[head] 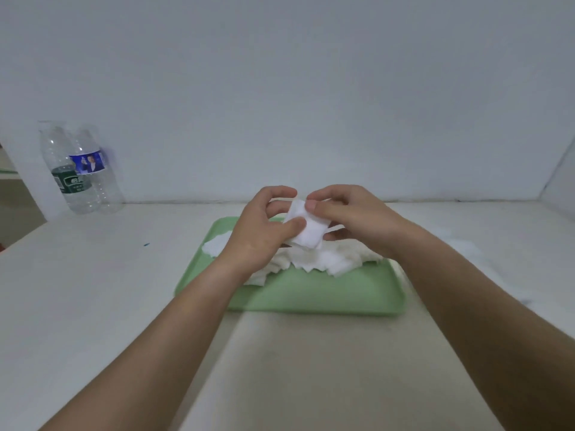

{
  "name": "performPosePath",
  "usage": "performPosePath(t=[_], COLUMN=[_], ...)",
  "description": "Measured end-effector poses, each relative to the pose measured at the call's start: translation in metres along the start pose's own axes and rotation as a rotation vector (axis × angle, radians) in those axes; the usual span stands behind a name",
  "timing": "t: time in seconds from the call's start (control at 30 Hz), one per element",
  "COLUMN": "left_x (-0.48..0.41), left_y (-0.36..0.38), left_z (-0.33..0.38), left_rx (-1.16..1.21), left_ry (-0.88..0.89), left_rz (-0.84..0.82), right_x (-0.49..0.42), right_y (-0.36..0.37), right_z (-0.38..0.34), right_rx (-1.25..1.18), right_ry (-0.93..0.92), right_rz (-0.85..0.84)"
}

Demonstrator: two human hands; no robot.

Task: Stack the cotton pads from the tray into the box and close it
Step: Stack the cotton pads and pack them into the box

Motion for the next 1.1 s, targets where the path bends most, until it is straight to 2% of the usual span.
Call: performPosePath(t=[0.27,0.5,0.63,0.73,0.83,0.93,1.1], left_x=[0.017,0.016,0.005,-0.008,-0.012,-0.011,-0.018], left_y=[0.073,0.15,0.186,0.202,0.223,0.241,0.246], left_z=[0.043,0.064,0.057,0.043,0.022,0.002,-0.023], left_rx=[-0.031,-0.023,-0.021,-0.278,-0.556,-0.719,-0.764], left_ry=[0.067,0.113,0.088,0.113,0.082,0.031,-0.052], left_rz=[-0.084,-0.165,-0.126,-0.146,-0.372,-0.548,-0.603], right_x=[0.064,0.107,0.119,0.121,0.117,0.107,0.092], right_y=[-0.072,-0.137,-0.185,-0.221,-0.242,-0.245,-0.23], right_z=[-0.008,0.009,0.021,0.032,0.041,0.059,0.081], right_rx=[0.298,0.327,0.318,0.344,0.523,0.694,0.859], right_ry=[-0.027,0.033,0.023,0.041,0.037,0.079,0.116], right_rz=[0.06,-0.027,0.091,0.224,0.319,0.268,0.148])
Point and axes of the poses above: each hand's wrist, its own x-axis away from the middle knuckle, its own y-axis out of the palm, z = x × y, the point moved 7 cm from there along -x, towards the middle knuckle, and after that the axes turned 7 degrees about y, right-handed, at the moved point
